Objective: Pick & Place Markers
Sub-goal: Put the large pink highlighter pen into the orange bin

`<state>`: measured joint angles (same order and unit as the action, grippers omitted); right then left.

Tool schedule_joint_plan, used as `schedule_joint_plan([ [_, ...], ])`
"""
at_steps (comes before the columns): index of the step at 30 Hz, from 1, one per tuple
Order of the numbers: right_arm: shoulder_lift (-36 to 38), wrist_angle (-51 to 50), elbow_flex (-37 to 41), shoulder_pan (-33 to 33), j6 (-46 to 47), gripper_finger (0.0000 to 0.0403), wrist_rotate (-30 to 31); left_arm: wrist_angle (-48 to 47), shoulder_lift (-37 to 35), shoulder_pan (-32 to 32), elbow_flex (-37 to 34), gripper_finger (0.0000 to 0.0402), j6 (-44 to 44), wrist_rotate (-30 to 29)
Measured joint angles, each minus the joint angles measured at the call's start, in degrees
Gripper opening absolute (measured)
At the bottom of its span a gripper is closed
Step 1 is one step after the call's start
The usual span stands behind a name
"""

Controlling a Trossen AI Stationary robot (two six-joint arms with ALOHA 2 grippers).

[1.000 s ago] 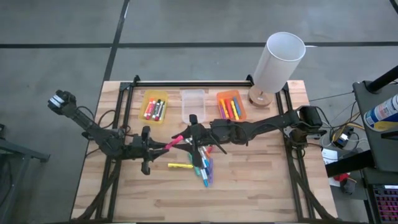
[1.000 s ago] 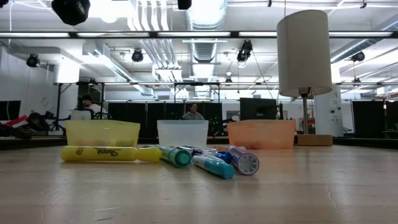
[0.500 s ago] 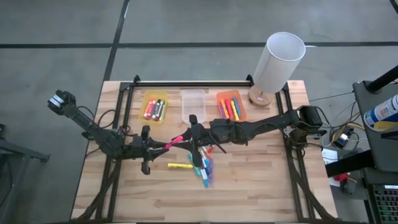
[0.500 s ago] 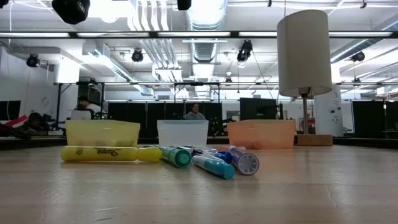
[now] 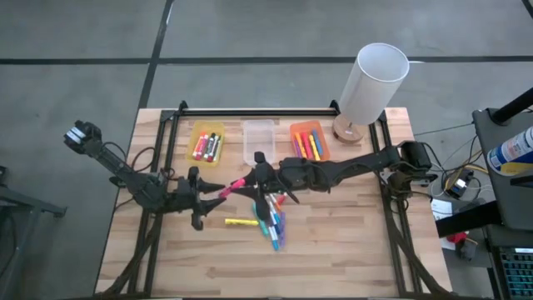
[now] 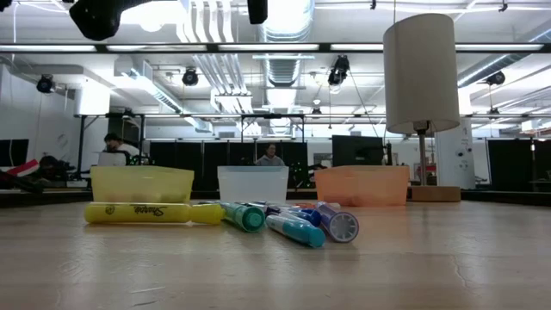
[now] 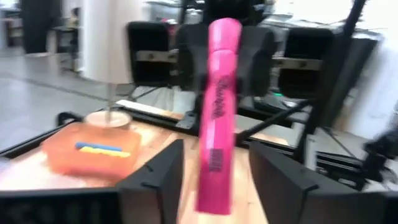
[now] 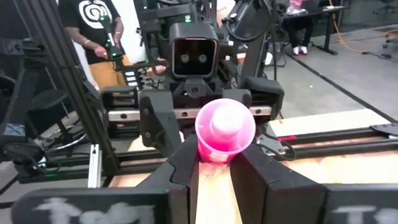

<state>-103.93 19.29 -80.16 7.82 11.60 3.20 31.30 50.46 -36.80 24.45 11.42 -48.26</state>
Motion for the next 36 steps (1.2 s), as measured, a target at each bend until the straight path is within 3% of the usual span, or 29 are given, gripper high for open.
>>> schedule_joint_plan([
  [5, 1.54, -8.71, -0.99, -0.6, 1.87, 0.0065, 2.82, -1.3, -0.15, -0.04, -0.22, 0.0215, 1.27, -3.1],
  [16, 7.27, -46.51, -6.05, -4.08, 11.1, 0.0065, 18.04, -6.96, -0.04, -0.06, -0.37, 0.0218, 7.53, -1.85],
  [20, 8.58, -56.16, -6.23, -7.07, 15.45, 0.0065, 20.27, -6.92, -0.02, -0.06, -0.37, 0.0218, 8.23, -1.32],
  [27, 8.92, -70.22, -6.23, -15.63, 22.12, 0.0066, 17.63, -6.92, -0.02, -0.06, -0.37, 0.0218, 8.64, -0.43],
  [36, 7.24, -73.55, -6.23, -28.04, 21.58, 0.0066, 6.85, -6.93, 0.0, -0.11, -0.37, 0.0218, 9.05, -0.38],
])
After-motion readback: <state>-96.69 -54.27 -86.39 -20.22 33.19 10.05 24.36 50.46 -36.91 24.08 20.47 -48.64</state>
